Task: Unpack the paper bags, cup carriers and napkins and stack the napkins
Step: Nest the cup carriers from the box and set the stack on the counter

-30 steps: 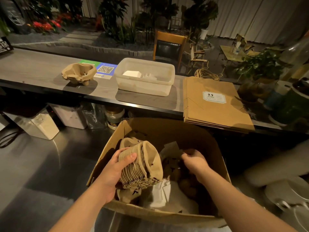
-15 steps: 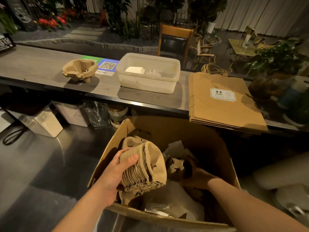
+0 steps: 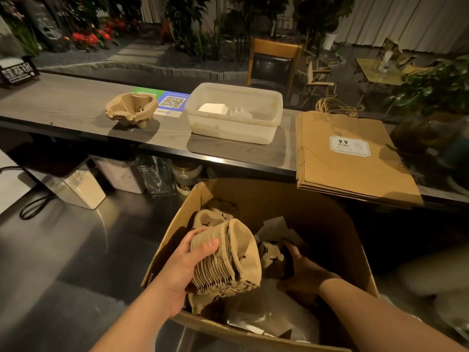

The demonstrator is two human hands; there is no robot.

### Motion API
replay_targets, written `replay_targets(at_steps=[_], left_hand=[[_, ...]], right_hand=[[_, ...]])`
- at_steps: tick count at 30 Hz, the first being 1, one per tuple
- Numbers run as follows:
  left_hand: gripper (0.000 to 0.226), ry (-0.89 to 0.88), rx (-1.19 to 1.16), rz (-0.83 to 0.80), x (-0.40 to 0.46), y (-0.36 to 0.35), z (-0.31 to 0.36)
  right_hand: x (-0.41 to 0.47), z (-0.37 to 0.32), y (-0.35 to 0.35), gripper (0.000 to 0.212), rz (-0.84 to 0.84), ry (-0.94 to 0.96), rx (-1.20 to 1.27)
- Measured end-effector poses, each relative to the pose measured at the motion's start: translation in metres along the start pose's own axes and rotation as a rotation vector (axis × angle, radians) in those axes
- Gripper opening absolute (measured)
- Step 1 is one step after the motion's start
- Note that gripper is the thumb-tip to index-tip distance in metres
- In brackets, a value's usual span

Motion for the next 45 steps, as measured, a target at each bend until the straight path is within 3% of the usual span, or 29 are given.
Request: replay_targets(at_steps=[7, 13, 18, 21, 24, 28, 31, 34, 39, 42, 45], left_hand=[[0.074, 0.009, 0.000, 0.020, 0.001, 0.002, 0.000], [0.081, 0.021, 0.002, 0.028, 0.002, 0.003, -0.001], [0.080, 0.018, 0.006, 0.031, 0.001, 0.003, 0.000], [0.082, 0.013, 0.002, 0.036, 0.001, 0.003, 0.000], [0.085, 0.001, -0.003, 0.053, -0.001, 0.002, 0.002], [0.079, -0.012, -0.025, 0.079, -0.003, 0.001, 0.004], [0.062, -0.005, -0.048, 0.084, -0.003, 0.000, 0.004], [0.071, 0.004, -0.050, 0.087, -0.004, 0.001, 0.003], [0.089, -0.006, -0.018, 0.090, -0.003, 0.003, 0.002], [0.088, -0.021, -0.005, 0.096, -0.004, 0.002, 0.003], [0.078, -0.035, -0.012, 0.092, -0.005, 0.001, 0.004]], right_hand=[[0.013, -0.007, 0.002, 0.121, 0.017, 0.038, -0.155], [0.015, -0.013, 0.008, 0.111, 0.063, 0.053, -0.318], [0.017, -0.009, 0.017, 0.104, 0.075, -0.009, -0.016], [0.004, -0.015, 0.026, 0.079, 0.102, -0.031, 0.313], [-0.025, -0.024, 0.029, 0.105, -0.064, -0.107, 0.656], [-0.070, -0.045, 0.032, 0.065, -0.312, 0.095, 1.106], [-0.087, -0.051, 0.034, 0.052, -0.326, 0.157, 1.215], [-0.091, -0.053, 0.030, 0.042, -0.268, 0.054, 1.249], [-0.091, -0.054, 0.024, 0.053, -0.236, -0.089, 1.279], [-0.096, -0.055, 0.024, 0.049, -0.254, -0.057, 1.330], [-0.101, -0.065, 0.027, 0.063, -0.316, 0.054, 1.263]])
Point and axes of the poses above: each hand's wrist, its own x-axis towards the middle knuckle, its own y-axis out of the back of the hand, z = x × y, the point moved 5 cm from there along x, towards the middle knuckle, and after that the axes turned 6 degrees about -x, right-handed, at the moved point
